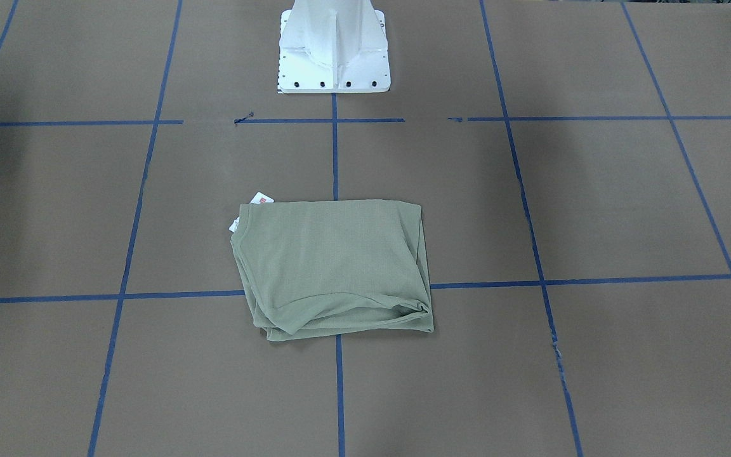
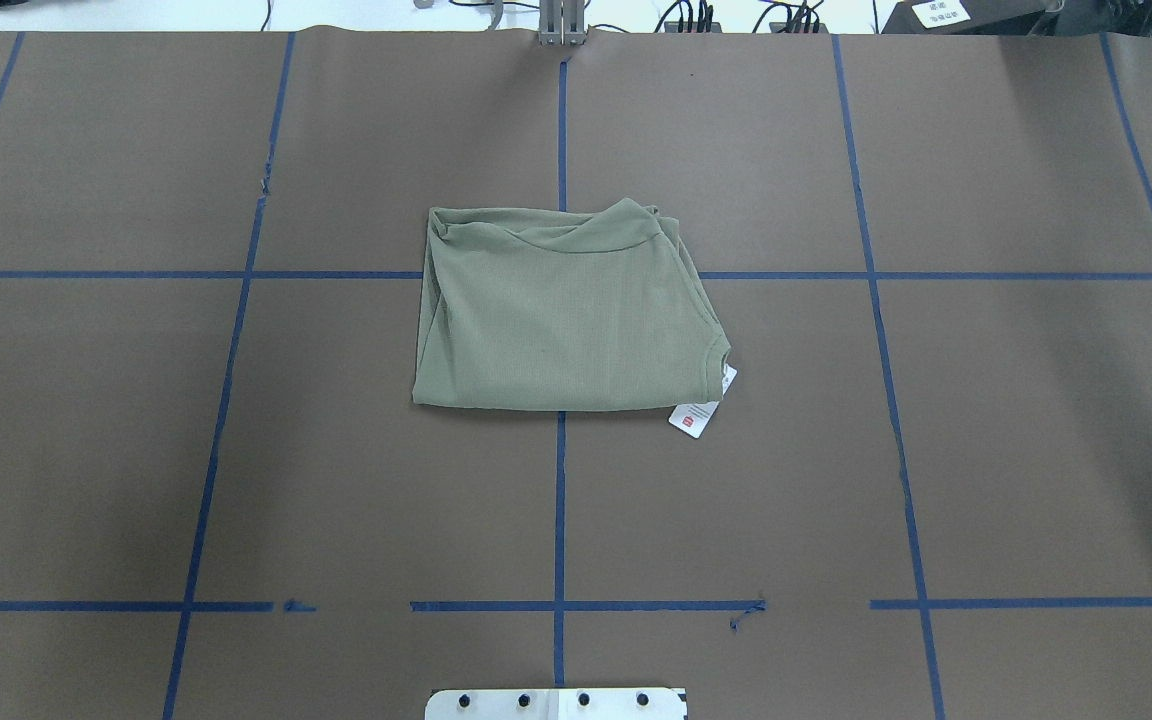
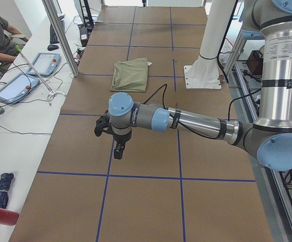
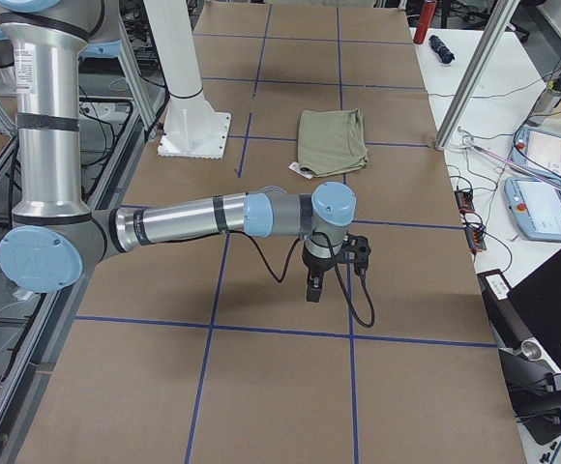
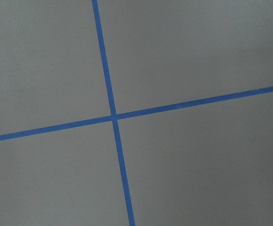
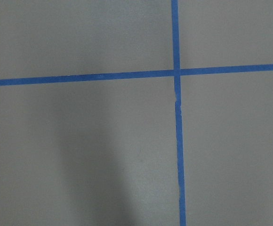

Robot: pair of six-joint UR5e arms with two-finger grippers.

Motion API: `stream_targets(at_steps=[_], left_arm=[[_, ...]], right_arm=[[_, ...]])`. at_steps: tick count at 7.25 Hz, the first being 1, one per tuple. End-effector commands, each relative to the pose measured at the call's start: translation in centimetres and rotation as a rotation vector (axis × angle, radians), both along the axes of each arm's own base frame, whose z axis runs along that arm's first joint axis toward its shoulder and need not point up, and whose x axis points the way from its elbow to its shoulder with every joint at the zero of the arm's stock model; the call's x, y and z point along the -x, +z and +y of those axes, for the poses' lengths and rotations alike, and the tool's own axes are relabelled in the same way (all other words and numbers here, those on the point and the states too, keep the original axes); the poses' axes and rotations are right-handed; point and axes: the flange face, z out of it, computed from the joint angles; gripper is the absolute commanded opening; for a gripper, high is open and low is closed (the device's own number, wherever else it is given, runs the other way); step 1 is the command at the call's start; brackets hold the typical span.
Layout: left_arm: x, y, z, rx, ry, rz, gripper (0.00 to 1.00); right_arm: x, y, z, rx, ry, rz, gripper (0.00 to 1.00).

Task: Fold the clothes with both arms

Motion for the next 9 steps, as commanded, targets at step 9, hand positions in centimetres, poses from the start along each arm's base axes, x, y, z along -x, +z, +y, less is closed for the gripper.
stream_targets(at_steps=[9], left_arm=[[0.0, 5.1, 1.5, 0.155, 0.007, -0.026, 1.00]], right_arm=[[0.0, 0.6, 0.5, 0.021, 0.003, -0.010, 1.00]])
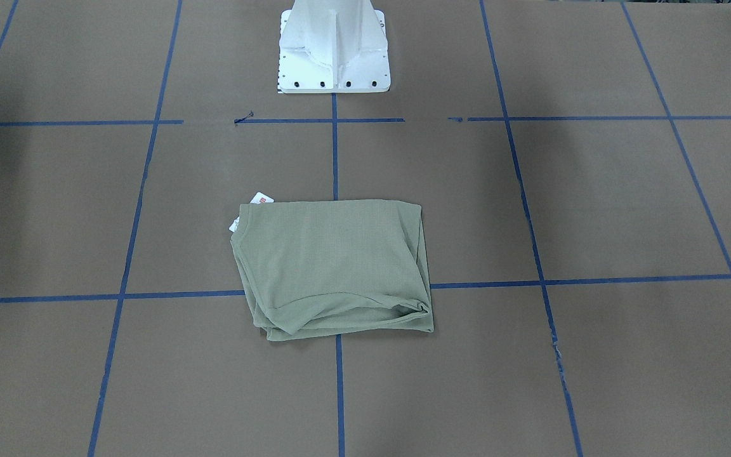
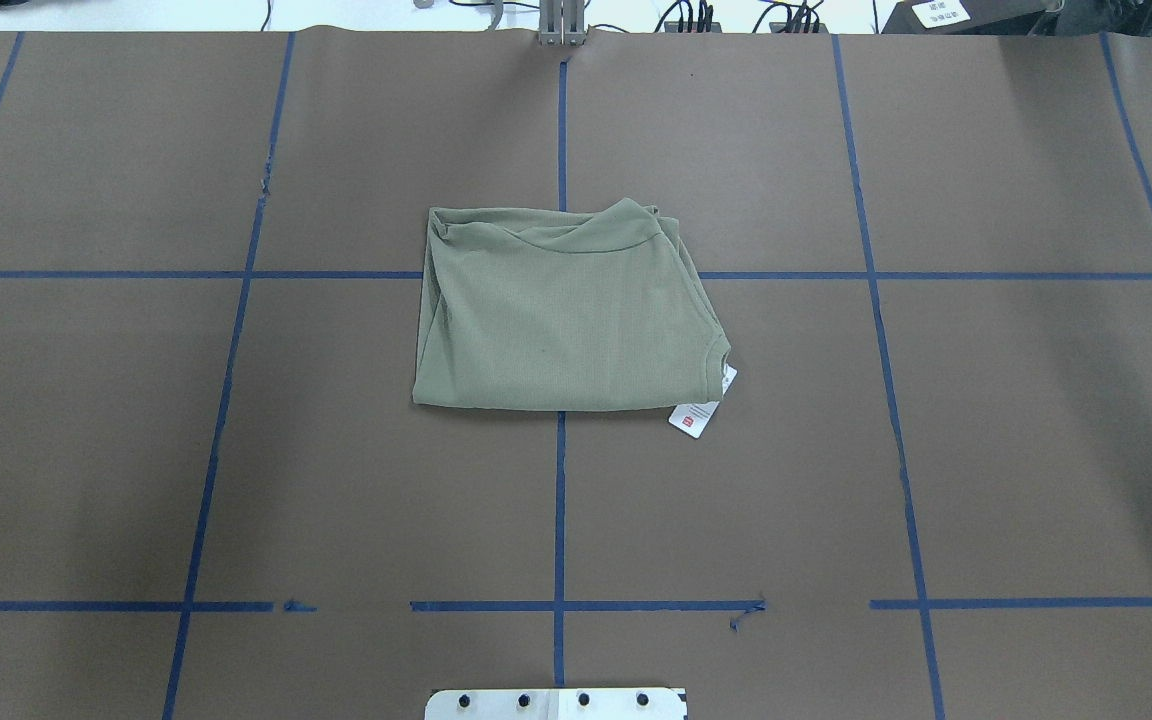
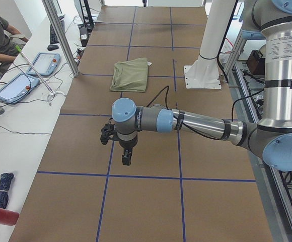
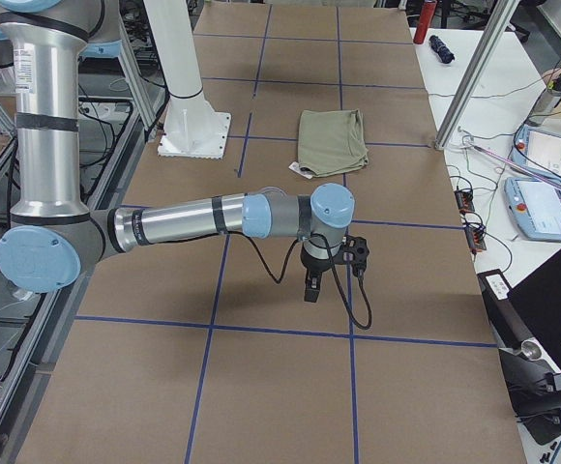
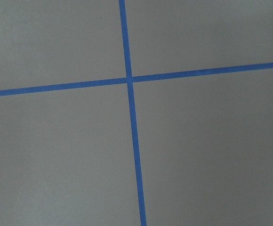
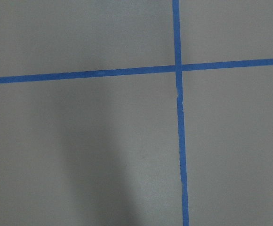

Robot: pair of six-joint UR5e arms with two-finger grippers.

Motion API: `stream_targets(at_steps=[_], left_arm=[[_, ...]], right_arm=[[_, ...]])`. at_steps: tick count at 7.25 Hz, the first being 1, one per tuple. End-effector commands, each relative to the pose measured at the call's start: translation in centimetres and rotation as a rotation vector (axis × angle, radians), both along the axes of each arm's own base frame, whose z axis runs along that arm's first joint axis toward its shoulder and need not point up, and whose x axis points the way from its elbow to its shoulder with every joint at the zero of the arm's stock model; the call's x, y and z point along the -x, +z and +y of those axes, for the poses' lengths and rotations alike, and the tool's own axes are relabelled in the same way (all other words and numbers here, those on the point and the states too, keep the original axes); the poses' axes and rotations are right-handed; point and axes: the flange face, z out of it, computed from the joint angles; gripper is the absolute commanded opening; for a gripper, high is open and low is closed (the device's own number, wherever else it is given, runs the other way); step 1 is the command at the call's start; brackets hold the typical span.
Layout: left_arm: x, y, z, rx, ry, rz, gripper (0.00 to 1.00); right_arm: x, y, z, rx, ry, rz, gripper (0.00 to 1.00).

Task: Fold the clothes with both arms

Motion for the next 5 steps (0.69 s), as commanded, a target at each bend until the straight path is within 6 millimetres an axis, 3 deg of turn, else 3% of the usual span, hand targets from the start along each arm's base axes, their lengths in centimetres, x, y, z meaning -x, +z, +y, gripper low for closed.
stream_targets(at_steps=[1, 5], left_arm=[[-0.06, 2.41, -0.30, 0.049, 0.002, -0.001, 1.00], [0.02, 2.28, -0.02, 0.049, 0.000, -0.001, 1.00]], right_arm=[[-0.02, 0.42, 0.27, 0.010, 0.000, 0.000, 1.00], [0.05, 0.49, 0.41, 0.014, 0.000, -0.011, 1.00]])
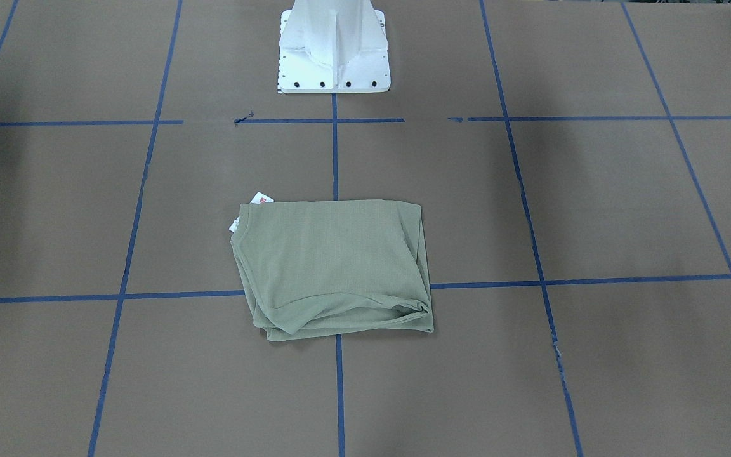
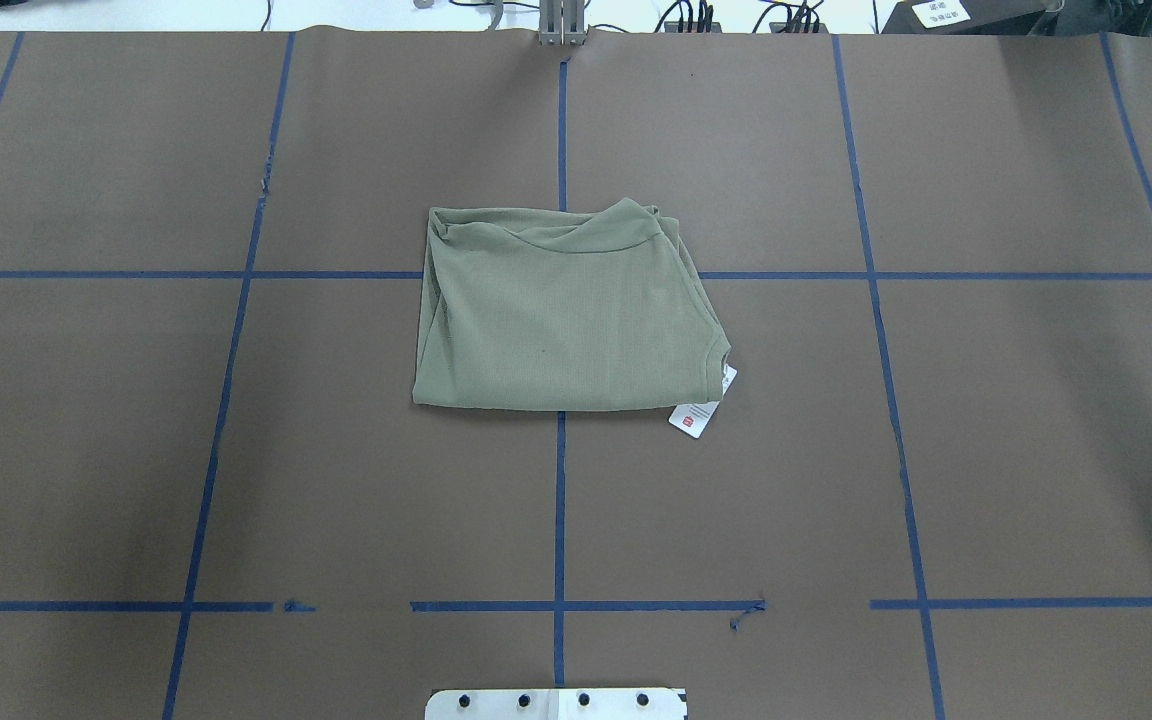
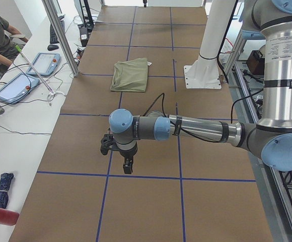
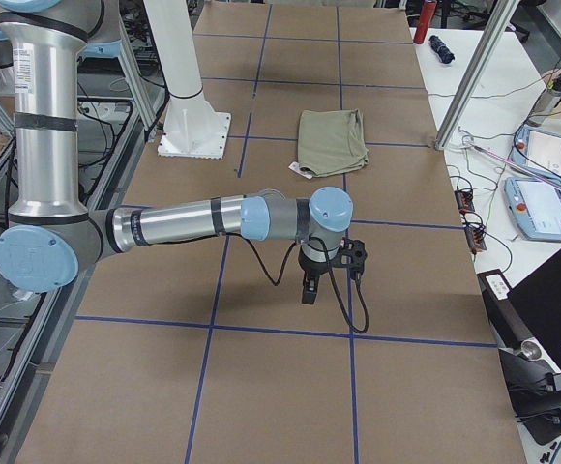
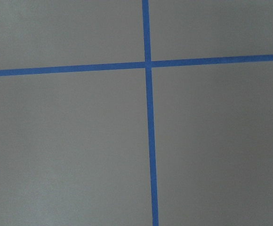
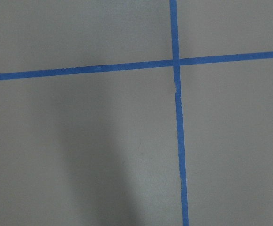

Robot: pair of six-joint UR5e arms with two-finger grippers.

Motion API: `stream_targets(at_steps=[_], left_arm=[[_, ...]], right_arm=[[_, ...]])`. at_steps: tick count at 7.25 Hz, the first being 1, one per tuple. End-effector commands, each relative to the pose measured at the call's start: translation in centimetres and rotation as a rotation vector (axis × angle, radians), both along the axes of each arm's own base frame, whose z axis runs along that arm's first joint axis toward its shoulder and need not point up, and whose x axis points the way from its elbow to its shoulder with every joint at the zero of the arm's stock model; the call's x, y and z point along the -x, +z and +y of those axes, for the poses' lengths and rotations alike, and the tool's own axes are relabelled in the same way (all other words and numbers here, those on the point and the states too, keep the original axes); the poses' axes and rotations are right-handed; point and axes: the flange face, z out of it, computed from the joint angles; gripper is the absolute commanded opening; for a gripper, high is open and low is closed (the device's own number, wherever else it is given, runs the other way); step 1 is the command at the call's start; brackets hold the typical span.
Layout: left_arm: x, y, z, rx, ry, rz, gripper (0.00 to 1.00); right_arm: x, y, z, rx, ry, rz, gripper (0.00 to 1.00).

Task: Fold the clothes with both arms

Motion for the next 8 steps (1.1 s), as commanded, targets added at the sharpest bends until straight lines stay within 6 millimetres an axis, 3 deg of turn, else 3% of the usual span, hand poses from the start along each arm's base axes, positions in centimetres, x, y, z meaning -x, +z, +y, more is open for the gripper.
stream_targets(at_steps=[1, 8], left_arm=[[-0.1, -0.5, -0.1, -0.010, 0.001, 0.003, 1.00], [-0.1, -1.6, -0.5, -0.036, 0.002, 0.008, 1.00]], right_arm=[[0.1, -0.1, 0.0, -0.001, 0.000, -0.004, 1.00], [0.1, -0.2, -0.1, -0.003, 0.001, -0.006, 1.00]])
